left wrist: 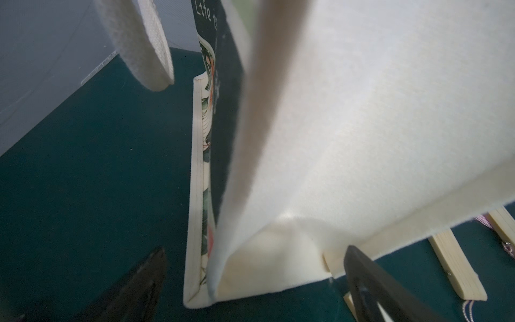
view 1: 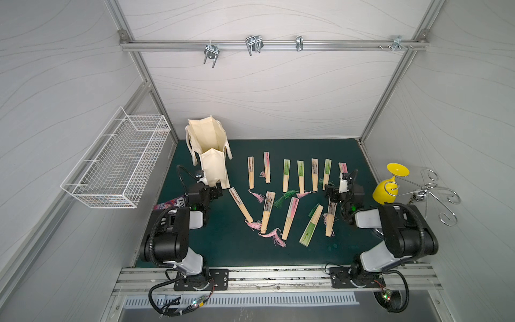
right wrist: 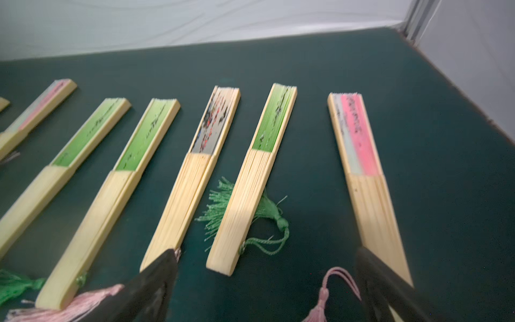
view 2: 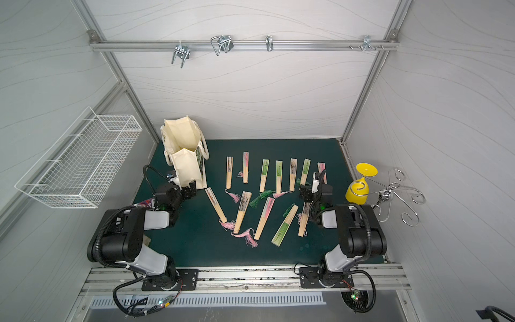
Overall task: Take out the folding fans from the tote bags
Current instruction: Reset both arms
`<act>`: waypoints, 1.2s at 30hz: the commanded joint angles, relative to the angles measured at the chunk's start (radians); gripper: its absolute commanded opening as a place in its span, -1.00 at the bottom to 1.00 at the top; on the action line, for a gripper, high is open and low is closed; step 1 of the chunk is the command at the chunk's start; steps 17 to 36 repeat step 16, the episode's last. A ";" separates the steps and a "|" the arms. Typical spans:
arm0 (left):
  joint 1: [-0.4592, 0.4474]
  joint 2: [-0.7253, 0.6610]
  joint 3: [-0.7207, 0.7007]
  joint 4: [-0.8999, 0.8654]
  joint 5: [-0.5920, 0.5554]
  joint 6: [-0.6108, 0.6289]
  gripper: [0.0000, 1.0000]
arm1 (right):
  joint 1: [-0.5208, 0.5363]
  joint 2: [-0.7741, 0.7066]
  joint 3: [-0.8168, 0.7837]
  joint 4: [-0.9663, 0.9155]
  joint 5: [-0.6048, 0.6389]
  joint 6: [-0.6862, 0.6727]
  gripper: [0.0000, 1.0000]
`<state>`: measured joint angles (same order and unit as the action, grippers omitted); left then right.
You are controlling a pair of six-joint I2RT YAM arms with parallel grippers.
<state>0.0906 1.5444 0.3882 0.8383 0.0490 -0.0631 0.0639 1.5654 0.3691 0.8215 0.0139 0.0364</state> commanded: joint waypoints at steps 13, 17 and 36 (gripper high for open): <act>-0.035 0.009 0.048 -0.027 -0.052 0.033 0.98 | -0.002 0.006 0.080 -0.041 -0.047 -0.032 0.98; -0.035 0.009 0.048 -0.026 -0.052 0.033 0.98 | -0.002 0.007 0.080 -0.041 -0.046 -0.032 0.98; -0.035 0.009 0.048 -0.026 -0.052 0.033 0.98 | -0.002 0.007 0.080 -0.041 -0.046 -0.032 0.98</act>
